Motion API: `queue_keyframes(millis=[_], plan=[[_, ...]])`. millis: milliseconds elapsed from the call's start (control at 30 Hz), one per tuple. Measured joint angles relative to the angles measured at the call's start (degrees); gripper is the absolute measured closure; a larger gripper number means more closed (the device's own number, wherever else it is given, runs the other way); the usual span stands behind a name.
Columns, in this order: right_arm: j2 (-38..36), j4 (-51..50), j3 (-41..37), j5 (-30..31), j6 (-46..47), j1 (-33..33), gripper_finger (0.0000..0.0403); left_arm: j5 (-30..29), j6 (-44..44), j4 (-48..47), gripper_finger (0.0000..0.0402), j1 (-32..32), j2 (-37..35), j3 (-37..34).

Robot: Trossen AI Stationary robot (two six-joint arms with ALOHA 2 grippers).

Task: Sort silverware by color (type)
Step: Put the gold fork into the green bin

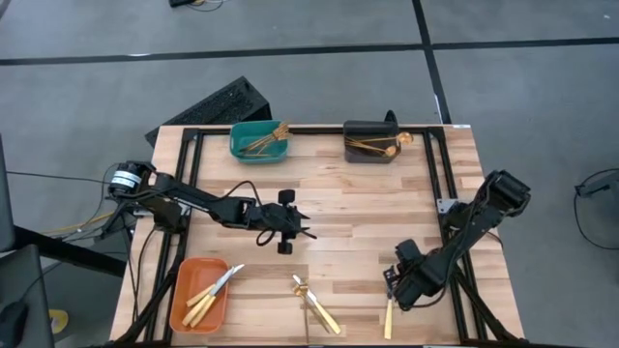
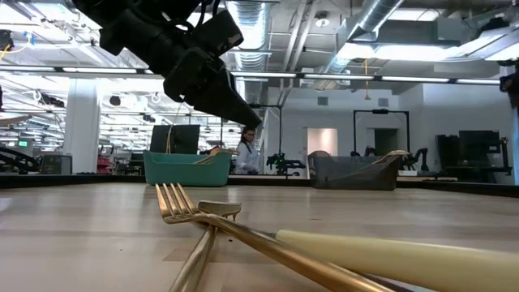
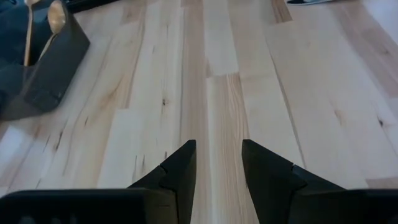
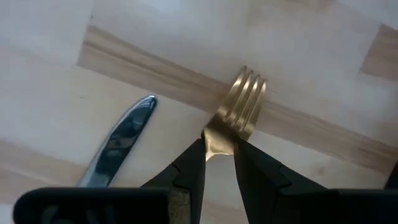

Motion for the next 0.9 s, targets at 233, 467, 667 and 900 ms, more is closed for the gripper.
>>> queue_keyframes(millis=[233,467,667,900], plan=[[-0.28,3.28,-2.23,-1.13,-2.92,-1.5,0.0292,-0.42,0.31,0.19,0.0285,0.0,0.0,0.0],[-0.16,1.91,-2.14,-1.64,-3.08,-2.71,0.029,-0.48,0.5,0.34,0.0285,0.0,0.0,0.0],[0.25,-8.54,0.63,2.86,-1.07,-1.83,0.026,-0.5,0.52,0.35,0.0285,0.0,0.0,0.0],[0.18,-10.97,3.81,2.34,1.58,-1.17,0.0195,-2.12,1.18,0.88,0.0285,0.11,0.0,-0.02]])
